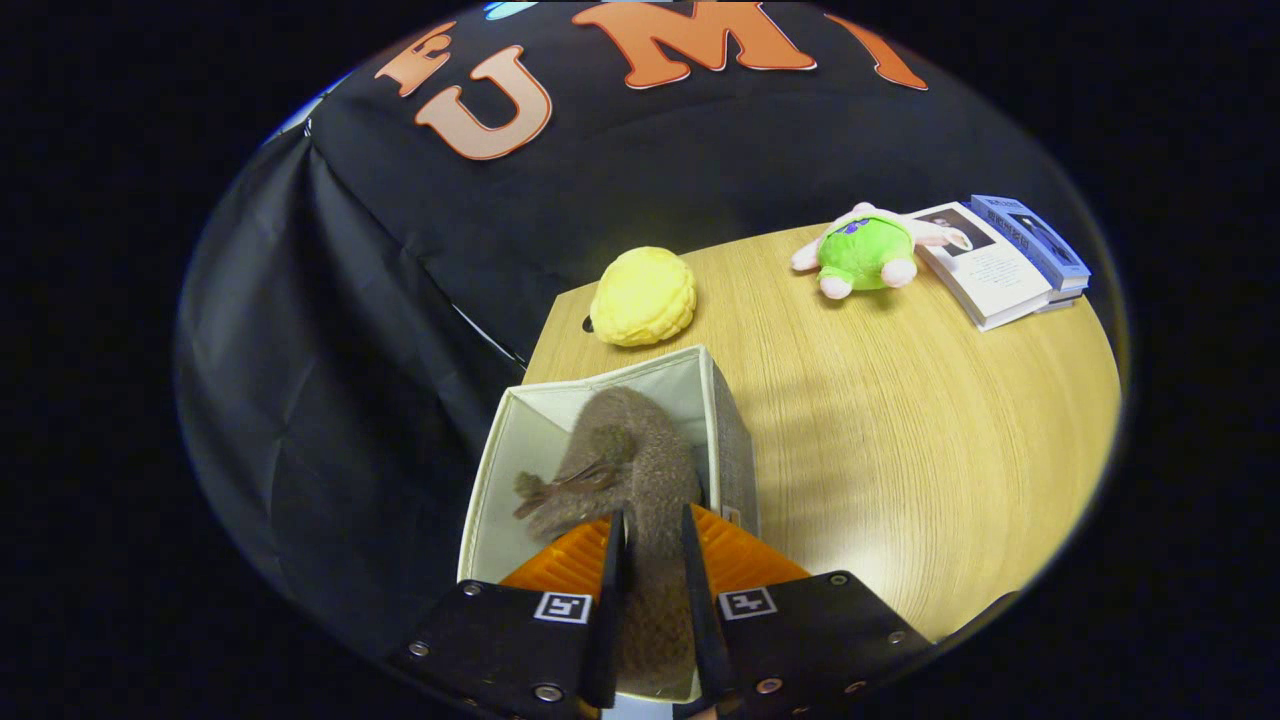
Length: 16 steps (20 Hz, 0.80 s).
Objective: Open the storage box then place both shoes into the box .Put the left shoe in first, then the right shoe, with the right side of both shoes facing outward in a uniform manner.
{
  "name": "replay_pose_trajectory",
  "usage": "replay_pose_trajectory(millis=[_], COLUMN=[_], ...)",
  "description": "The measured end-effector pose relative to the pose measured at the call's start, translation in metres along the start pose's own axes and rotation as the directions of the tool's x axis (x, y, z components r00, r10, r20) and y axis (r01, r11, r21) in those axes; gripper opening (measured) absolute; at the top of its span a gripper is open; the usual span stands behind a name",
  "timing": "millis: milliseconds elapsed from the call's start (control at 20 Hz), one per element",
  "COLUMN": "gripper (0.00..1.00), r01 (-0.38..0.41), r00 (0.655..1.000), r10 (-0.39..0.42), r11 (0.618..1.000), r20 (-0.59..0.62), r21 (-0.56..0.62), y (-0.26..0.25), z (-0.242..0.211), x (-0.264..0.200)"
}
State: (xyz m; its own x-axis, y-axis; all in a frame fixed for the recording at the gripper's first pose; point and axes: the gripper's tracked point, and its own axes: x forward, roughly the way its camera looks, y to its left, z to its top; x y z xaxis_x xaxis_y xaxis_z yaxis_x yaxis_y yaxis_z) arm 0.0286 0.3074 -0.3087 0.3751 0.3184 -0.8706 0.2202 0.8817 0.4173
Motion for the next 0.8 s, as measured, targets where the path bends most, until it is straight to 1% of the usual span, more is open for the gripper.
replay_pose_trajectory(millis=[50,150,200,250,350,400,450,600,750,800], gripper=[0.4,0.48,0.5,0.57,0.65,0.67,0.72,0.78,0.88,0.89], r01=[-0.018,-0.051,-0.061,-0.069,-0.079,-0.069,-0.058,-0.004,0.087,0.11], r00=[1.0,0.997,0.995,0.992,0.984,0.981,0.975,0.951,0.905,0.889], r10=[0.018,0.051,0.06,0.068,0.078,0.07,0.064,0.032,-0.013,-0.018], r11=[1.0,0.999,0.998,0.998,0.997,0.998,0.998,0.996,0.984,0.979], r20=[0.01,0.057,0.082,0.108,0.157,0.181,0.212,0.307,0.424,0.458], r21=[0.002,0.004,0.005,0.005,-0.004,-0.017,-0.034,-0.092,-0.156,-0.174], y=[0.003,0.005,0.001,-0.001,-0.01,-0.017,-0.023,-0.046,-0.075,-0.082], z=[0.002,0.013,0.02,0.026,0.037,0.043,0.05,0.066,0.081,0.086], x=[-0.006,-0.021,-0.03,-0.039,-0.057,-0.066,-0.075,-0.104,-0.136,-0.147])
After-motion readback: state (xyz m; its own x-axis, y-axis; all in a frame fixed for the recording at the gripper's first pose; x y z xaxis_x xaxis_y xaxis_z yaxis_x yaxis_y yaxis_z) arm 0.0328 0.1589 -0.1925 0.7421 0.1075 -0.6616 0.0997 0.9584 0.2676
